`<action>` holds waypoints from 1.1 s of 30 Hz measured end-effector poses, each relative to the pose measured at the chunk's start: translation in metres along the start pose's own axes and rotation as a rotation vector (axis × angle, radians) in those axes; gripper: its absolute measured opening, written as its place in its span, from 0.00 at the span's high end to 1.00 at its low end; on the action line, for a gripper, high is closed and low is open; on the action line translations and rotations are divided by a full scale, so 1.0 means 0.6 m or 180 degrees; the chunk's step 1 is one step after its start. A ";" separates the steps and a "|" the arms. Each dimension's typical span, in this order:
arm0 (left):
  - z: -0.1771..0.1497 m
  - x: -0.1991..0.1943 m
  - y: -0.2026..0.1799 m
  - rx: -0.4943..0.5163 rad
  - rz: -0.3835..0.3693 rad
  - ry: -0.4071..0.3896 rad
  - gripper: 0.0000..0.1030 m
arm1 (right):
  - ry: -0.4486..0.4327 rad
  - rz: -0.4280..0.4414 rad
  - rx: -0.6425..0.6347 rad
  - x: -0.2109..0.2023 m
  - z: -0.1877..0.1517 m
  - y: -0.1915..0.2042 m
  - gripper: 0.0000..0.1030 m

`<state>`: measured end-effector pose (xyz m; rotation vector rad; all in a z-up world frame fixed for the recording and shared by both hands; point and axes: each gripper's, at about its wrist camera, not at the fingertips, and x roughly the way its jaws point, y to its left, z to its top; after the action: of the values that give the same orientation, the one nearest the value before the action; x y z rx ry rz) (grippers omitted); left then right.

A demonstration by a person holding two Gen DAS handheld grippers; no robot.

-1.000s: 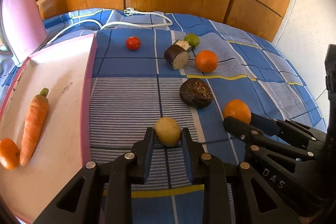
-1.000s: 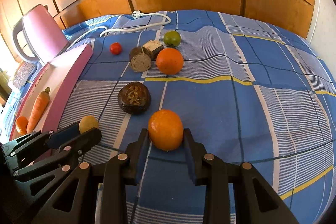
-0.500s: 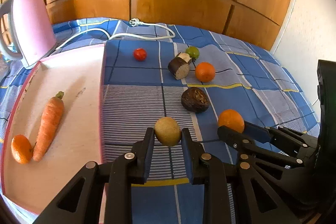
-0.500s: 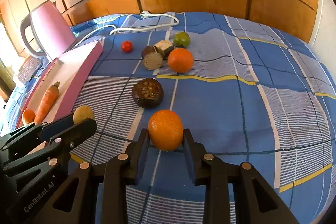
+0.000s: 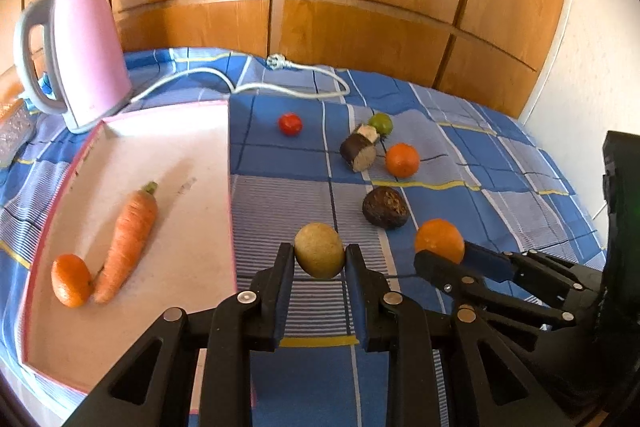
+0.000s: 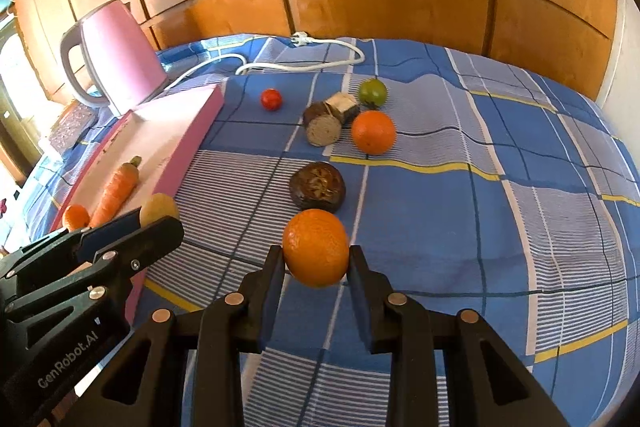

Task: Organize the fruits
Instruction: 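Carry the potato and orange into the tray and release both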

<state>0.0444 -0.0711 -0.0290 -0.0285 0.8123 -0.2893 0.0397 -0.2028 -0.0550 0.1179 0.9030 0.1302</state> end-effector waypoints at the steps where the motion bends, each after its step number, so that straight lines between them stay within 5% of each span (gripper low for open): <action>1: 0.001 -0.003 0.002 -0.0012 -0.0005 -0.0013 0.75 | -0.0003 0.0011 -0.0014 -0.001 0.001 0.003 0.69; 17: 0.007 -0.049 0.090 -0.0366 0.0160 -0.0172 0.75 | 0.0067 0.0337 -0.0264 0.001 0.014 0.083 0.69; 33: 0.014 -0.078 0.240 -0.0826 0.0771 -0.0340 0.75 | 0.0176 0.0769 -0.0602 0.025 0.052 0.200 0.69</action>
<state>0.0552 0.0792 -0.0092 -0.1862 0.7346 0.0472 0.0659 -0.0836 -0.0287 0.0470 0.9249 0.4443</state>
